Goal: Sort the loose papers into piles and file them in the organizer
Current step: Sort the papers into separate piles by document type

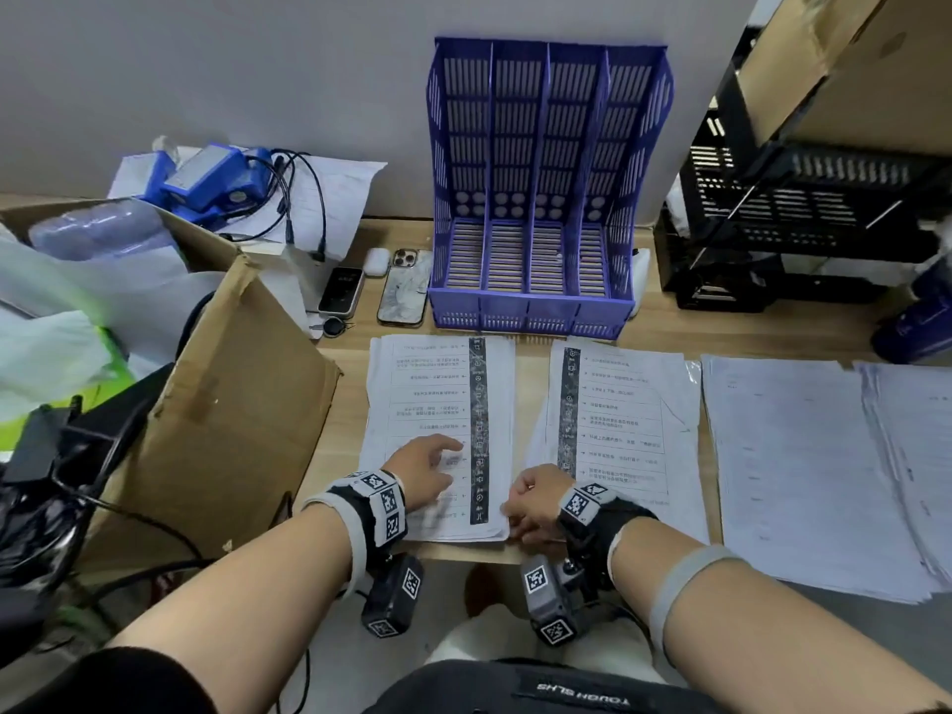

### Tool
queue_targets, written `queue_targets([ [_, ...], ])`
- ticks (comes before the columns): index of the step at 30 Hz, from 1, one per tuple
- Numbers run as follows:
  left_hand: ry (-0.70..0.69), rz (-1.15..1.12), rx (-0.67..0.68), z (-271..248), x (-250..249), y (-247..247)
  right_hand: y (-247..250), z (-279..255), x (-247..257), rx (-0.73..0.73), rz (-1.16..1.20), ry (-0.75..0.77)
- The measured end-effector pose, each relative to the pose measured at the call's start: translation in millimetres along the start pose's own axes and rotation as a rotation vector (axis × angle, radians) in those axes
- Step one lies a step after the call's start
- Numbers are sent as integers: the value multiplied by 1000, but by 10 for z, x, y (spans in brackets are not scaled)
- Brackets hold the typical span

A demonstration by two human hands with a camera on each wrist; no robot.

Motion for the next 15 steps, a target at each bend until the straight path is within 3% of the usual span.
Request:
queue_targets([
  [4, -13, -48, -8, 0, -68, -17, 89, -6, 44, -49, -155, 91],
  [8, -93, 47, 0, 17, -258, -1, 328, -86, 169, -175, -247, 240],
  [12, -258, 187, -98, -3, -677, 175, 704, -198, 413, -335, -417, 413],
  [15, -474, 456, -245, 24, -1116, 352, 992, -309, 645, -443, -441, 498],
])
Point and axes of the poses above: each hand's wrist, its own z-axis towards the middle knuckle, its own y-axis out of the back of the hand, x = y × z, the point moved 6 cm from there along z, towards the middle knuckle, and after that the axes turned 11 degrees about -x, right-handed, at the moved point
